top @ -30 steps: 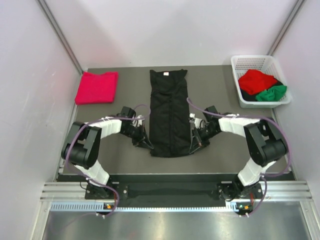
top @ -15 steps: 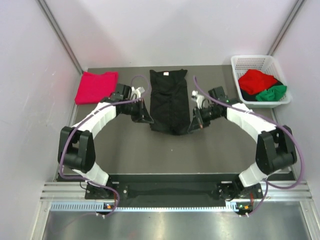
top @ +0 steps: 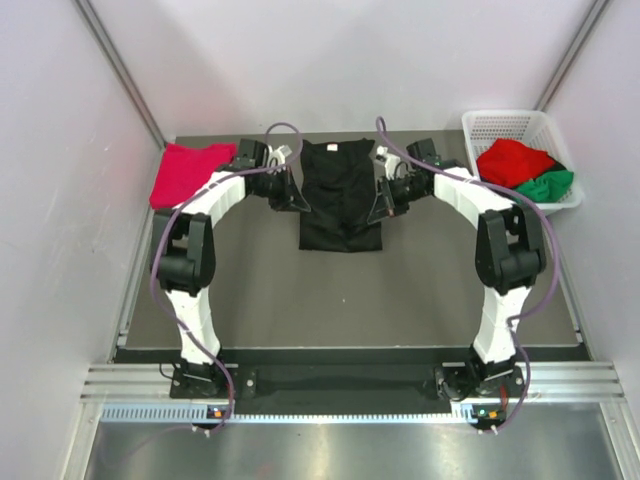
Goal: Fold and stack the t-shirts
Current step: Fold the tshirt
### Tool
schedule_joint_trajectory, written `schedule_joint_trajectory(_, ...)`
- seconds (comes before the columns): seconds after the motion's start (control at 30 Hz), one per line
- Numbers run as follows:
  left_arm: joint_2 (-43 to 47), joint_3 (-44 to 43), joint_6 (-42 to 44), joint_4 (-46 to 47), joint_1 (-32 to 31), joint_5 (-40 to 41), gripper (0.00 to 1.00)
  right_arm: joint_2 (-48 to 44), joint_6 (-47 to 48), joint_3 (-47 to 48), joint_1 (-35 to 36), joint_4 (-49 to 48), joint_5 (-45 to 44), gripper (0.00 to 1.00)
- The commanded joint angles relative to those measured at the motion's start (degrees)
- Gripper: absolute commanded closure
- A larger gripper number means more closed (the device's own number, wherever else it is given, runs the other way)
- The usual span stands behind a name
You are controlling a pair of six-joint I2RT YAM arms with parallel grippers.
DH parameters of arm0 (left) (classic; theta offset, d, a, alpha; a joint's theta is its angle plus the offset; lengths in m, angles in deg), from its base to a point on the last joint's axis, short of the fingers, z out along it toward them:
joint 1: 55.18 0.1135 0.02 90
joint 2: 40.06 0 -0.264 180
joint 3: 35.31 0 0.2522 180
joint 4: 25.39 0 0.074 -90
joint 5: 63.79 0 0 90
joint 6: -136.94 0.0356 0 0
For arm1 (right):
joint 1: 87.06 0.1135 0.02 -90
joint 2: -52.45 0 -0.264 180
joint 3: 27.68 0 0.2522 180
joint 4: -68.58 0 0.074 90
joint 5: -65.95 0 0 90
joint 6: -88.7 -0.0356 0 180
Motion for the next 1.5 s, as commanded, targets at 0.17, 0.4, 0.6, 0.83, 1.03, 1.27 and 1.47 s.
schedule_joint_trajectory(0.17,-10.5,-13.5,1.8,3.5,1.6,1.2,1.0,10.6,1.4,15.2,-1.6,-3.2,-2.0,0.99)
schedule_joint_trajectory(0.4,-13.1,-15.8,1.1,4.6,2.0,4.8,1.0,16.7,1.4,21.6,-1.5,-4.4,-4.1,0.9)
schedule_joint_trajectory(0.6,-10.8,-17.0,2.8,2.0,2.2,12.1,0.57,12.3,2.0,20.2,-2.1,-3.7,-8.2,0.63)
schedule_joint_trajectory(0.83,-1.5,-9.1,5.4,-2.1,2.5,14.7,0.32,1.7,3.2,5.2,-6.4,0.4,-4.9,0.61)
schedule_joint_trajectory(1.03,1.9,6.2,1.5,-1.2,2.5,5.3,0.32,-0.8,2.6,-7.8,-6.8,0.4,-2.2,0.6)
schedule_joint_trajectory(1.27,0.2,13.1,-4.8,4.8,2.5,0.6,0.23,4.3,-1.1,-6.8,-6.8,-2.5,0.4,0.46)
schedule_joint_trajectory(1.47,-3.5,12.1,-6.7,6.2,2.5,0.5,0.23,7.3,-4.0,-5.2,-5.8,-4.2,1.1,0.46)
